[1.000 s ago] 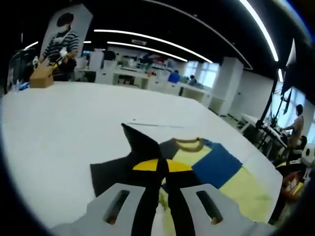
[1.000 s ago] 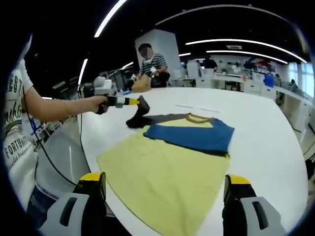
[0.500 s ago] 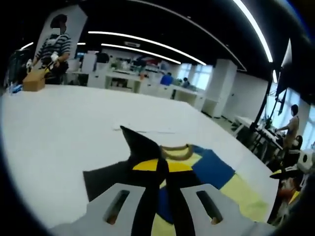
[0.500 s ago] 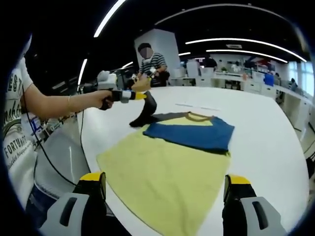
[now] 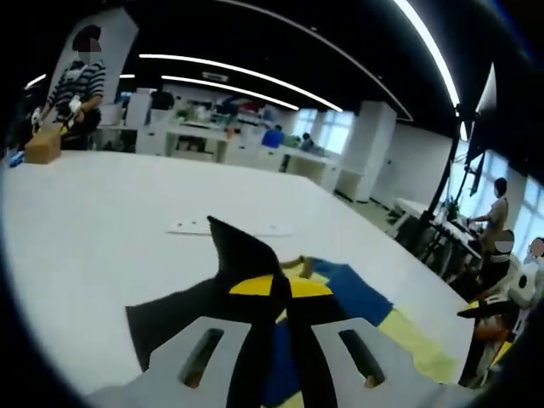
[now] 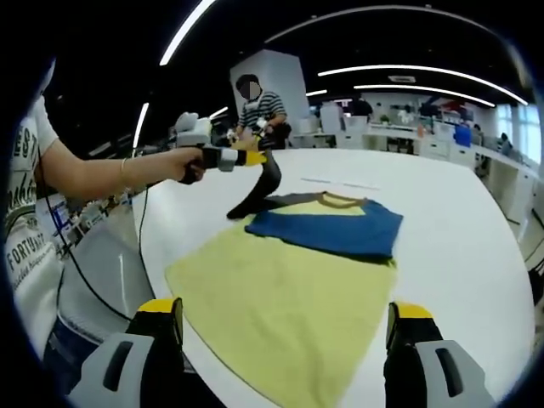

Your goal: Fold the garment on the visible template until the final outline fits inside the template.

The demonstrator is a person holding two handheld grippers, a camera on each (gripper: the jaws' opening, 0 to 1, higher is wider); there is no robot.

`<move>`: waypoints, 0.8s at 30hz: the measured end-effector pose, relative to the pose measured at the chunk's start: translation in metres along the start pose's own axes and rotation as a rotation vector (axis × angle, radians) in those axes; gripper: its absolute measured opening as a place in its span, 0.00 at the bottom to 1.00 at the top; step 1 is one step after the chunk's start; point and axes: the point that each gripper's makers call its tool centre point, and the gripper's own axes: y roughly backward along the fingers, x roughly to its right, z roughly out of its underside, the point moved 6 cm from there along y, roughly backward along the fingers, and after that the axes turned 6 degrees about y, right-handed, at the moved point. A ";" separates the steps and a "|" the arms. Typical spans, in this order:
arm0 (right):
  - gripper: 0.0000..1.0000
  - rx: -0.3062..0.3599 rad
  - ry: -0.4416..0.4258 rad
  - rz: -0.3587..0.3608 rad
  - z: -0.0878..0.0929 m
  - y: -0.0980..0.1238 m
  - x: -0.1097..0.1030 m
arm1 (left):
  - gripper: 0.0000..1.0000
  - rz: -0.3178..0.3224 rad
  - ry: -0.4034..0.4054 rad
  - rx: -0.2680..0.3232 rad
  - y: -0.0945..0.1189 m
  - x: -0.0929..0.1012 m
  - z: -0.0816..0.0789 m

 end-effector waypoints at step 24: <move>0.99 -0.019 -0.001 0.021 0.006 0.008 0.003 | 0.01 0.123 -0.011 -0.040 -0.043 0.065 0.011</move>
